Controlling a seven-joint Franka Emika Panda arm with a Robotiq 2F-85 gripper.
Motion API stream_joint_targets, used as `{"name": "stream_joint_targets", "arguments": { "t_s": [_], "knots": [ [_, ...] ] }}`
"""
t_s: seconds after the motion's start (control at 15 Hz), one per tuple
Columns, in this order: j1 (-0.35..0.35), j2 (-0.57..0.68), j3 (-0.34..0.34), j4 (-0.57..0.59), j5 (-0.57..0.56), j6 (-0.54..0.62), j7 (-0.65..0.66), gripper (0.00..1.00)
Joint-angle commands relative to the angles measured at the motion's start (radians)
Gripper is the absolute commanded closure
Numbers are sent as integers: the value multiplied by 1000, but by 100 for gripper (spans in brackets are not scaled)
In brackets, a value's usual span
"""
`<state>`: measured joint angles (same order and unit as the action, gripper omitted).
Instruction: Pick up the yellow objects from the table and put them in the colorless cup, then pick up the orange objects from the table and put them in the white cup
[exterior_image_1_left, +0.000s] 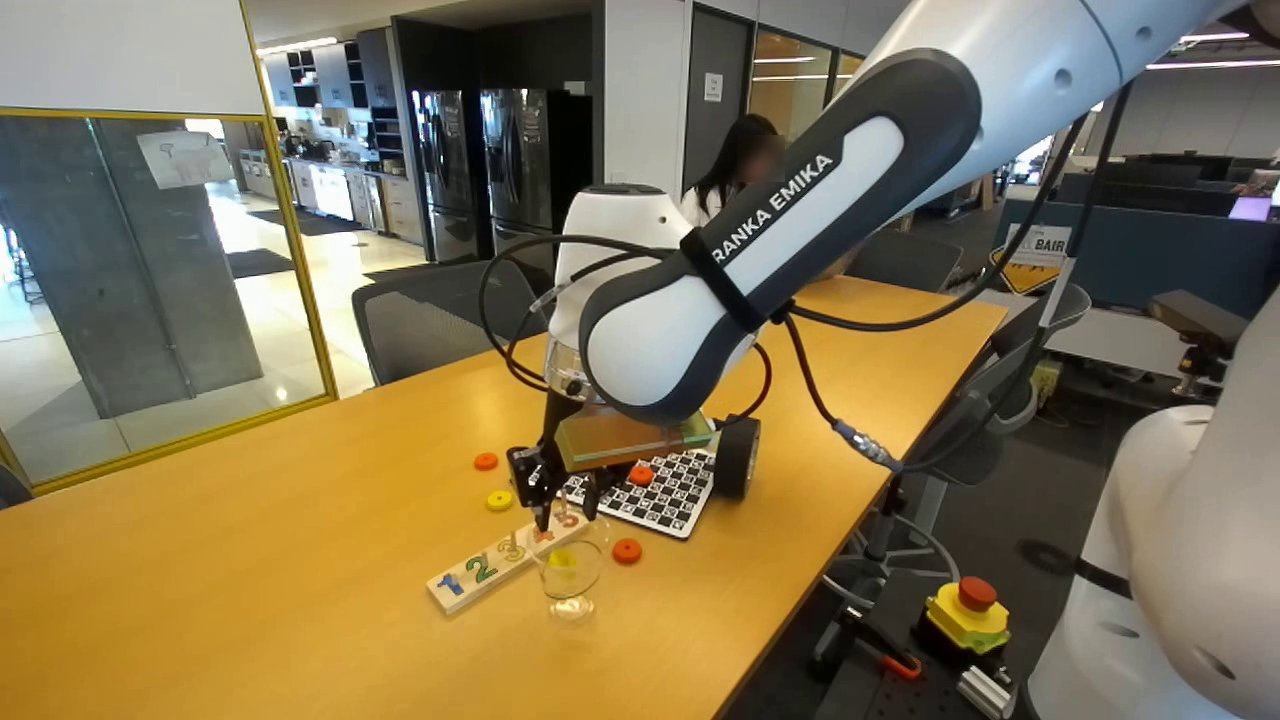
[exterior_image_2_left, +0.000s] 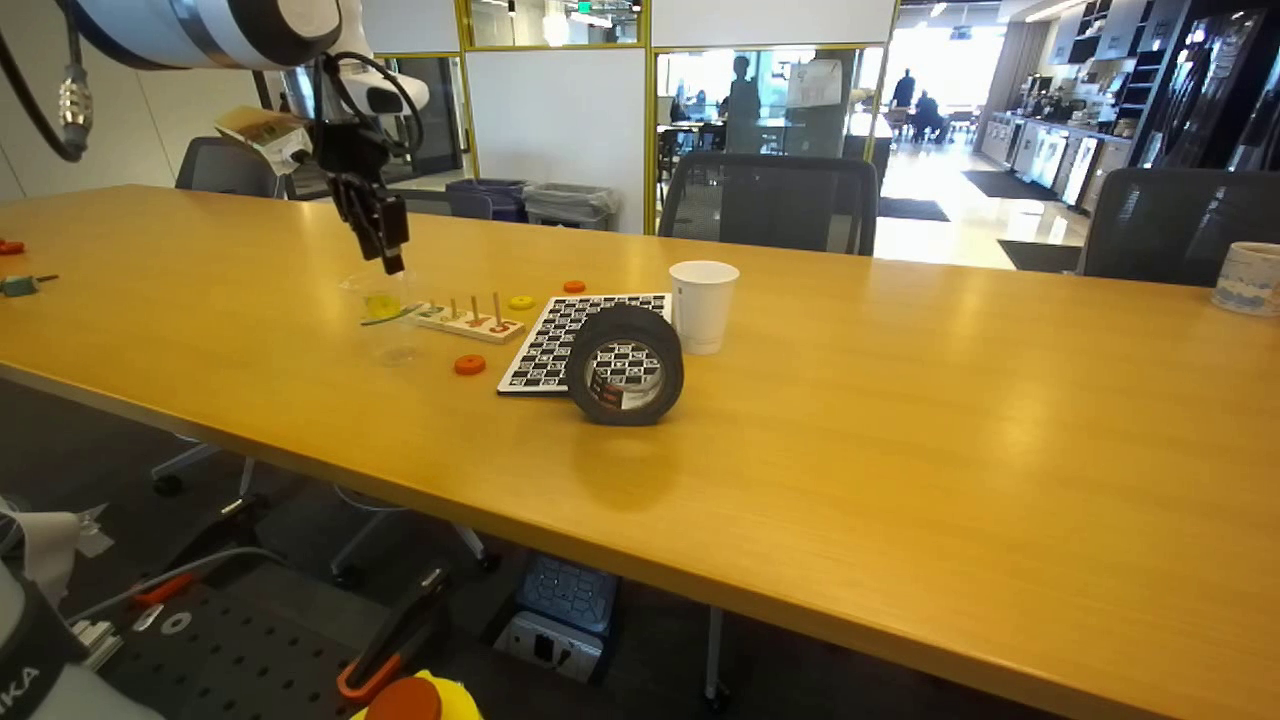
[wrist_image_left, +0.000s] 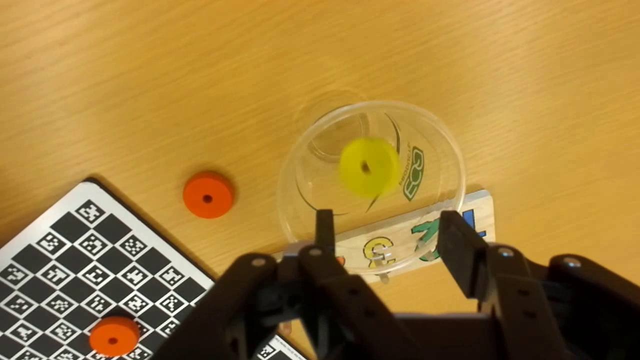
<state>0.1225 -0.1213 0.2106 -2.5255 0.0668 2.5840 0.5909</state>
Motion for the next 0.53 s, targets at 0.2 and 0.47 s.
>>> {"name": "stream_joint_targets", "arguments": {
  "t_s": [0.2,0.47],
  "knots": [
    [-2,15,-14,43,0,-43,13,0],
    [-15,-23,-16,4,-26,-31,81,0]
  ]
}}
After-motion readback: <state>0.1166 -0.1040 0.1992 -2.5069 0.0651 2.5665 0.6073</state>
